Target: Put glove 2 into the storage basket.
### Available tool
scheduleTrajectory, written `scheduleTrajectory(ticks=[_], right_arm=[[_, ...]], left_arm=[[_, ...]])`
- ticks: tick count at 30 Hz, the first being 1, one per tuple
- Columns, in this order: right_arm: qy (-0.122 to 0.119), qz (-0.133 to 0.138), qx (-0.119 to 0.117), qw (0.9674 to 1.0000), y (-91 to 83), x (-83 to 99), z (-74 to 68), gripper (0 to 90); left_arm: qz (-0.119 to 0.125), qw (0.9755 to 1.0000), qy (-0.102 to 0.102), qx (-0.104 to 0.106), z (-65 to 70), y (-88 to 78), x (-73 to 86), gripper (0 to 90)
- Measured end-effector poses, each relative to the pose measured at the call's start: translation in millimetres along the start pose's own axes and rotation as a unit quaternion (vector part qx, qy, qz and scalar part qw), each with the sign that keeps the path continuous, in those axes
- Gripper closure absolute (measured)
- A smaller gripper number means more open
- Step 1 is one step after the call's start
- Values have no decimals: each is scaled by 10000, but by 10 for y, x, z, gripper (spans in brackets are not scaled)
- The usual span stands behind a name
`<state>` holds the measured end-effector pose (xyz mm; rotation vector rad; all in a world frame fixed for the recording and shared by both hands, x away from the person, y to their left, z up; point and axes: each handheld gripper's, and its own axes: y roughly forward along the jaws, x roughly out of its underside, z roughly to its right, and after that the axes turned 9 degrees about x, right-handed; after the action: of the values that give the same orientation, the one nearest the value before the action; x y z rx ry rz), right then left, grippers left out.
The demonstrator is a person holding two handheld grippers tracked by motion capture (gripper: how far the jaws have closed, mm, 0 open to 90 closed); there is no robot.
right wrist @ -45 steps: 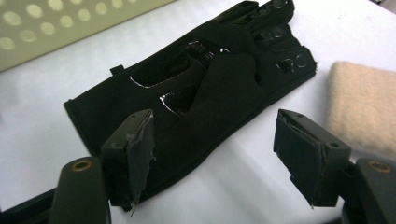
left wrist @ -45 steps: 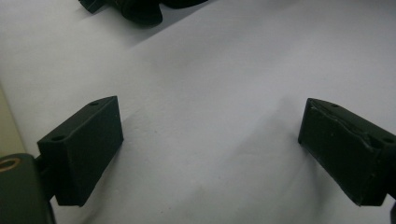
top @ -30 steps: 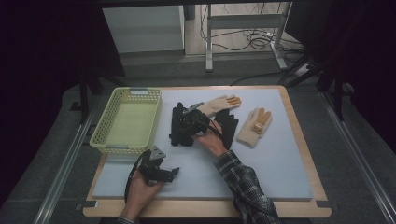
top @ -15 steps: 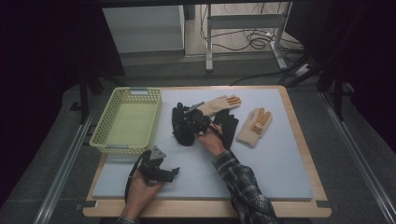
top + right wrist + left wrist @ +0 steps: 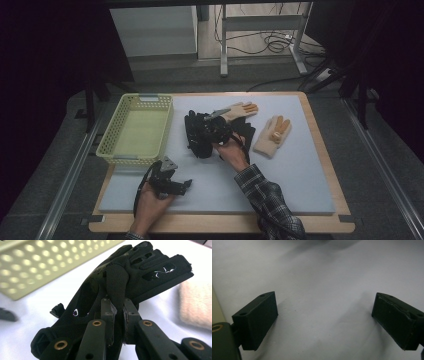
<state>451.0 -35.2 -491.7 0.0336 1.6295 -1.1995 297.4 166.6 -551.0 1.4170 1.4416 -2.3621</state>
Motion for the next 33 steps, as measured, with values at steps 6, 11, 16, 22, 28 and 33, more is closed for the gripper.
scheduleTrajectory(ticks=[6,11,16,22,28,33], right_arm=[[-56,176,-86,9998,-343,60,-28,809],[-66,223,-152,9996,-565,193,-49,806],[-66,223,-201,9995,-789,406,-80,806],[-94,247,-257,9993,-1051,716,-215,805],[-144,152,-266,9994,-1089,973,-332,794],[-169,-56,-290,9994,-951,1167,-394,616]], left_arm=[[9,10000,2,4,0,2,1,65],[18,10000,-1,6,0,3,1,66],[20,10000,-6,0,2,3,0,65],[31,10000,-17,-4,4,4,0,65],[36,10000,-29,-1,6,5,1,65],[14,10000,-7,0,4,2,1,66]])
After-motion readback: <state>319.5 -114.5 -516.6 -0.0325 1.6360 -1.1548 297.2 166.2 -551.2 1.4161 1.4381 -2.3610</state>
